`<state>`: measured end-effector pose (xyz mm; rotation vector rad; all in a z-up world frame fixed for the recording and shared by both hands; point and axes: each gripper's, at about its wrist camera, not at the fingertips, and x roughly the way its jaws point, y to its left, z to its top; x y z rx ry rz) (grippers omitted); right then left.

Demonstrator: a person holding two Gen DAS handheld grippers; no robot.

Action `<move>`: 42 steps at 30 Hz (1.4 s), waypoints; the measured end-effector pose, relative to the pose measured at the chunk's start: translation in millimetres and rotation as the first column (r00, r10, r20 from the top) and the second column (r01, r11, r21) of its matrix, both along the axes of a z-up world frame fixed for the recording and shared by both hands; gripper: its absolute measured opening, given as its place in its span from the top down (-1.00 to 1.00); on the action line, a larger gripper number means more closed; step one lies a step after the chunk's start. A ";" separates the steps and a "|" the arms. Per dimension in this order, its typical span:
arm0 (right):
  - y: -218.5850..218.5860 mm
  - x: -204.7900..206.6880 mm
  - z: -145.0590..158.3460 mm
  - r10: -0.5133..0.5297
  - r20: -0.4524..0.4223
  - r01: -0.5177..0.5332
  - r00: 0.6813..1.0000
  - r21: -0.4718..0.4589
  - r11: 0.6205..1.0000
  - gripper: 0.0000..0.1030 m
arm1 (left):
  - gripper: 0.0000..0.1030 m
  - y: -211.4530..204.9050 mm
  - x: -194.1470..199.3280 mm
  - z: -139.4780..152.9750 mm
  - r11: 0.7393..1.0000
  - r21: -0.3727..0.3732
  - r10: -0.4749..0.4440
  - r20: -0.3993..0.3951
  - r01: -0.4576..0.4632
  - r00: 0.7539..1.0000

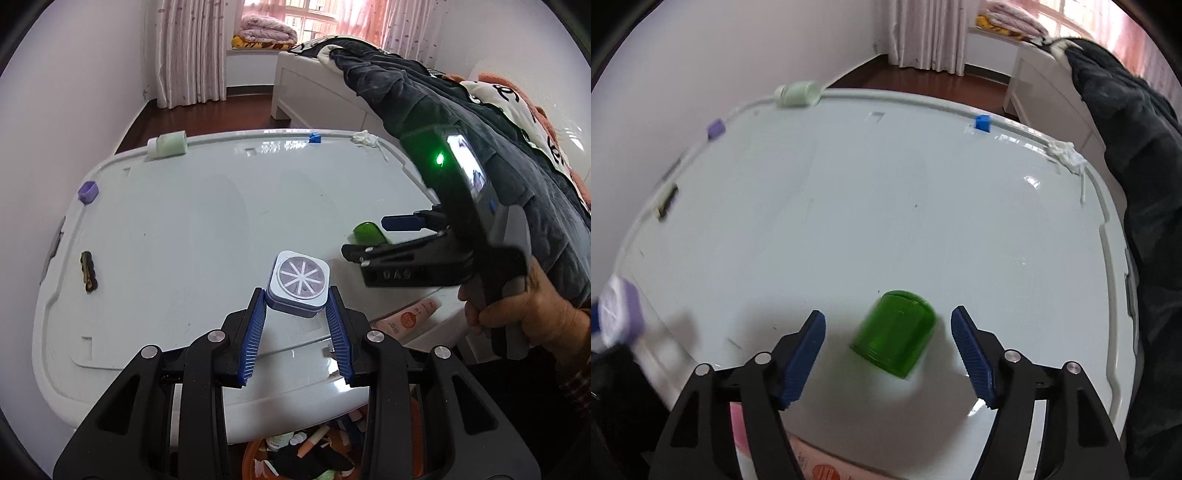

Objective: Collect trash

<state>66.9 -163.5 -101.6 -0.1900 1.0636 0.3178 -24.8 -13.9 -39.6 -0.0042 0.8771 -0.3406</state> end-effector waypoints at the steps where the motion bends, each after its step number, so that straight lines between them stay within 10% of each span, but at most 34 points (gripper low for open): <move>1: 3.0 0.4 -1.9 0.009 0.006 -0.009 1.000 -0.014 1.000 -0.34 | 0.35 1.4 0.4 -0.8 1.000 -0.006 0.004 -0.004 -0.004 1.000; 4: 6.5 6.2 -6.4 0.018 0.013 -0.018 1.000 -0.022 1.000 -0.33 | 0.35 2.0 2.4 -2.2 1.000 -0.020 0.003 -0.012 -0.004 1.000; 7: 7.7 14.3 -7.2 0.009 -0.016 -0.009 1.000 -0.008 1.000 0.26 | 0.35 0.5 2.3 -2.6 1.000 -0.023 -0.005 -0.011 0.005 1.000; 21: -14.8 -29.5 25.8 -0.040 -0.006 0.040 0.999 0.063 0.997 0.30 | 0.36 -4.4 -8.8 1.2 0.999 -0.017 -0.039 -0.014 0.038 0.999; 24: -15.8 -43.7 32.1 -0.033 0.005 0.032 0.999 0.072 0.997 0.57 | 0.35 -5.2 -19.1 6.3 0.999 -0.012 -0.043 -0.002 0.043 0.999; 30: -16.4 -56.1 33.4 -0.028 0.012 0.027 1.000 0.077 0.997 0.53 | 0.35 -7.1 -44.9 3.3 0.999 -0.019 -0.049 -0.014 0.048 0.999; 33: -14.4 -56.5 29.0 -0.036 0.022 0.035 0.999 0.041 0.999 -0.24 | 0.35 -7.2 -51.6 2.6 0.999 -0.017 -0.047 -0.012 0.047 0.999; 42: -13.5 -39.4 10.2 -0.057 -0.009 0.058 0.998 0.082 0.995 -0.18 | 0.35 -0.6 -43.2 -2.7 0.999 -0.028 -0.031 -0.015 0.031 0.999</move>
